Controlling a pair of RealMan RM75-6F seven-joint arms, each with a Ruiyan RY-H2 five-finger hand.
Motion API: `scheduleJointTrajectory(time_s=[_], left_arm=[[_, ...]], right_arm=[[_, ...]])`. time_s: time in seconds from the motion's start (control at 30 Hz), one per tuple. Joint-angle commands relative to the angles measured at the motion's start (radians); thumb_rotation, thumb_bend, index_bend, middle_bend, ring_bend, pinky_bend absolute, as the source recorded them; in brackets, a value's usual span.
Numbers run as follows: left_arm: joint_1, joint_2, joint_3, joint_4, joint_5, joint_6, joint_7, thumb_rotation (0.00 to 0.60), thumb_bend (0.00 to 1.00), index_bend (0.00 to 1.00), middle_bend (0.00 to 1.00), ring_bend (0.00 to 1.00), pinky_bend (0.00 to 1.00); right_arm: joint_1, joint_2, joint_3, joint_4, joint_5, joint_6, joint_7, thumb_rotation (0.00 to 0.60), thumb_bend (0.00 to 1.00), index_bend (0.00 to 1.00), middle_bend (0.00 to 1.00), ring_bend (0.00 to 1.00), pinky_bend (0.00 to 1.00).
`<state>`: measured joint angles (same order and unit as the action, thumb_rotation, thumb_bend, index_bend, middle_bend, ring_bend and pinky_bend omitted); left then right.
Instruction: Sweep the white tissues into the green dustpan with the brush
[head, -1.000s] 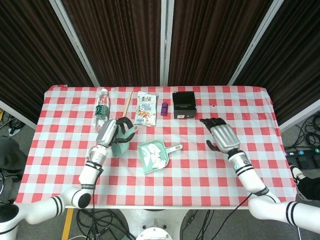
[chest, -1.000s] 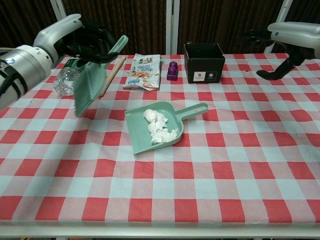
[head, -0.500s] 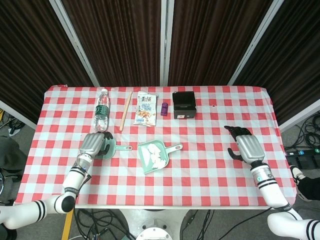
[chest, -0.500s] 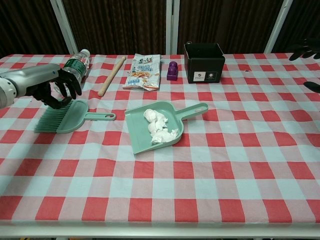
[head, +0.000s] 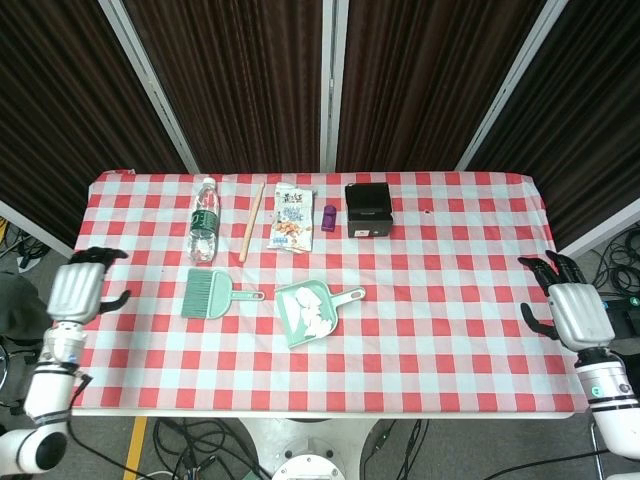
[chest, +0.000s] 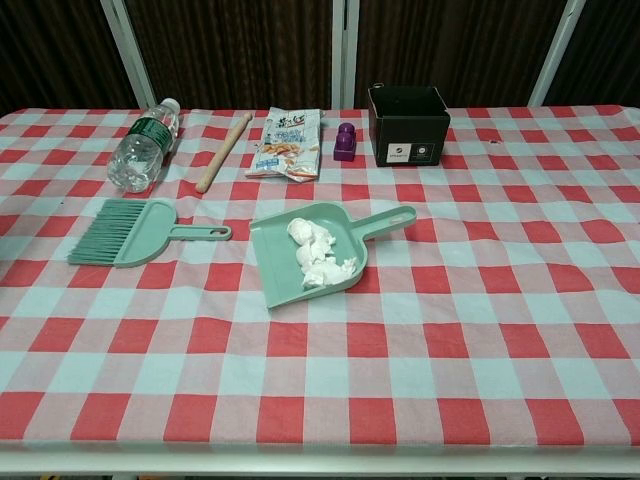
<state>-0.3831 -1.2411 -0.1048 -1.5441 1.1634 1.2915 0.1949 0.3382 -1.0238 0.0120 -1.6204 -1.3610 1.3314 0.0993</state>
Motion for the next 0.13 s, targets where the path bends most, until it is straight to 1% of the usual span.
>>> scheduleJointTrajectory(time_s=[0.03, 0.13], left_arm=[[0.125, 0.075, 0.068, -0.038, 0.034, 0.128, 0.028, 0.600, 0.20, 0.29, 0.28, 0.19, 0.21], [0.194, 0.099, 0.096, -0.070, 0.046, 0.192, 0.012, 0.600, 0.20, 0.29, 0.28, 0.19, 0.21]], right_arm=[[-0.072, 0.009, -0.012, 0.011, -0.035, 0.086, 0.033, 0.600, 0.35, 0.16, 0.16, 0.02, 0.06], [-0.115, -0.009, -0.011, 0.005, -0.041, 0.142, 0.022, 0.600, 0.35, 0.16, 0.15, 0.02, 0.06]])
